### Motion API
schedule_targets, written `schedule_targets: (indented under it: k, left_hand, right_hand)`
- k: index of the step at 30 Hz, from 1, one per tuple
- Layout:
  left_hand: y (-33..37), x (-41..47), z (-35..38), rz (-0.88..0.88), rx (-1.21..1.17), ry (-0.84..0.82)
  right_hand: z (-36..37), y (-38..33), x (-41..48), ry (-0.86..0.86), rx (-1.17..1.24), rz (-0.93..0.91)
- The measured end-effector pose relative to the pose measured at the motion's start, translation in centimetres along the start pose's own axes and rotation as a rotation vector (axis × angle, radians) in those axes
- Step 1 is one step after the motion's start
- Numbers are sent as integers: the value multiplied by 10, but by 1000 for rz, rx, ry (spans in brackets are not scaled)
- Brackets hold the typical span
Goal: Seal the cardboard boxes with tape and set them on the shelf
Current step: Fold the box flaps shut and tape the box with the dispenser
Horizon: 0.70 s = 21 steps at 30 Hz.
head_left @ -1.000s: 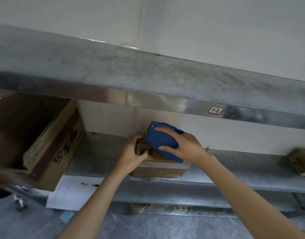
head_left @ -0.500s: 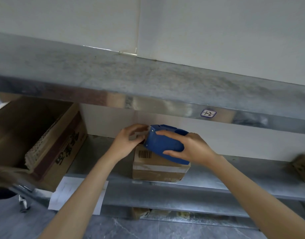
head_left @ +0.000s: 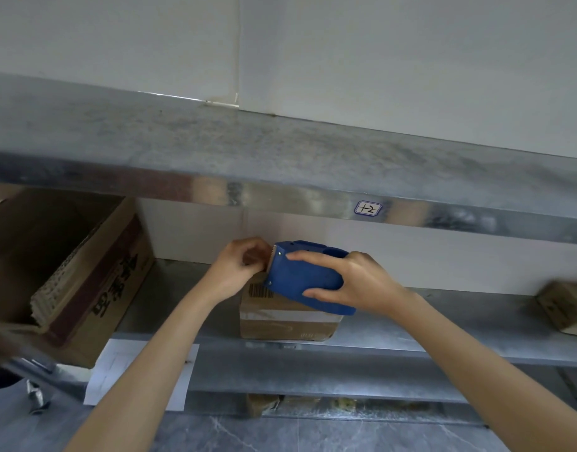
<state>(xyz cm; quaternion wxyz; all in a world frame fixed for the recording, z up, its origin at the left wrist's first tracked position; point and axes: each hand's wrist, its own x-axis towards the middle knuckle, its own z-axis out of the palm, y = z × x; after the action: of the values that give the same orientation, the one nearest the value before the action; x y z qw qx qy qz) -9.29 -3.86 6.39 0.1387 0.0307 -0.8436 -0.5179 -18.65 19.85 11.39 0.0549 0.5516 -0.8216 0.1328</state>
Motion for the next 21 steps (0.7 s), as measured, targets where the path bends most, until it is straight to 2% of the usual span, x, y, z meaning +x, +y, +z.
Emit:
schedule_targets:
  k: [6,9,13,18,21]
  left_hand:
    - [6,2,2,-33,24,62]
    - [0,-3,-14,-84,19,153]
    - [-8,-10,-23,-152,1,176]
    - [-29,-29,-58,-237,-20,390]
    - [-30,-29,-57,-286,-56,345]
  right_hand:
    - [-15,3,0,-69,44,21]
    - [-24,14,-9,-98,34,53]
    - [-27,19,-18,-141,86,51]
    - [-39,53,-44,-149,107,182]
    - [-39,65,-49,-198,120,233]
